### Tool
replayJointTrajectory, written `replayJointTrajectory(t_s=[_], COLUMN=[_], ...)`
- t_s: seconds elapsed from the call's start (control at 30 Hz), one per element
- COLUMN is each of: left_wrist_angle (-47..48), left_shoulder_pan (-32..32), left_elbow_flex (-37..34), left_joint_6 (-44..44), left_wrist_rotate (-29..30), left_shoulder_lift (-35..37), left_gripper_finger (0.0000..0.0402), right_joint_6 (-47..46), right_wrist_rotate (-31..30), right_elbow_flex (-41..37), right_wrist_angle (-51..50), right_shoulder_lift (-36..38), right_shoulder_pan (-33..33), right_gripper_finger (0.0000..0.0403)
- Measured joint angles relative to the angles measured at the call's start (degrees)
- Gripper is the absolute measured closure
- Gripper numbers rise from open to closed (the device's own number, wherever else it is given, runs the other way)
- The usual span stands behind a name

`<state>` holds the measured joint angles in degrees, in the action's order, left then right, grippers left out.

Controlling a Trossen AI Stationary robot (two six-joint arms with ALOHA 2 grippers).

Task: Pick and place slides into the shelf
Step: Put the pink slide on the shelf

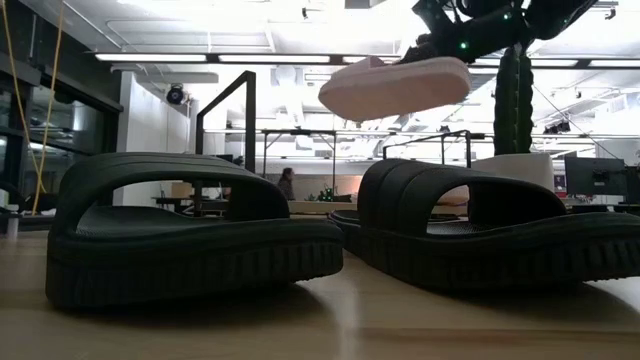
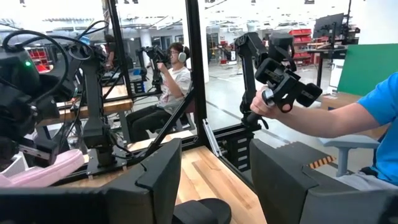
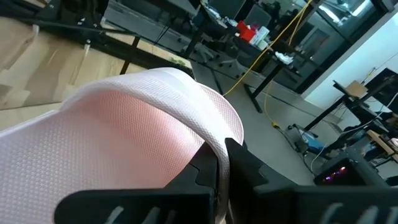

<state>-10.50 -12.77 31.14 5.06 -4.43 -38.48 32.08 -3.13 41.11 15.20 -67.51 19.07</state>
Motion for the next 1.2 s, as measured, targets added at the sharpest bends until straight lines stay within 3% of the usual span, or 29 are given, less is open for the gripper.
replayJointTrajectory(t_s=[0.27, 0.63, 1.2], left_wrist_angle=[-0.03, -0.04, -0.02], left_shoulder_pan=[0.0, 0.0, 0.0], left_elbow_flex=[0.0, 0.0, 0.0], left_joint_6=[0.0, 0.0, 0.0], left_wrist_rotate=[0.02, 0.13, 0.11], left_shoulder_lift=[0.0, -0.01, -0.02], left_gripper_finger=[0.0227, 0.0227, 0.0227], right_joint_6=[0.11, 4.07, 3.19], right_wrist_rotate=[-0.14, -2.49, 0.19], right_elbow_flex=[-0.16, -0.16, -0.16], right_wrist_angle=[0.56, 7.01, 9.05], right_shoulder_lift=[-1.11, -8.04, -15.74], right_shoulder_pan=[0.02, 0.36, 3.96], right_gripper_finger=[0.0403, 0.0403, 0.0403])
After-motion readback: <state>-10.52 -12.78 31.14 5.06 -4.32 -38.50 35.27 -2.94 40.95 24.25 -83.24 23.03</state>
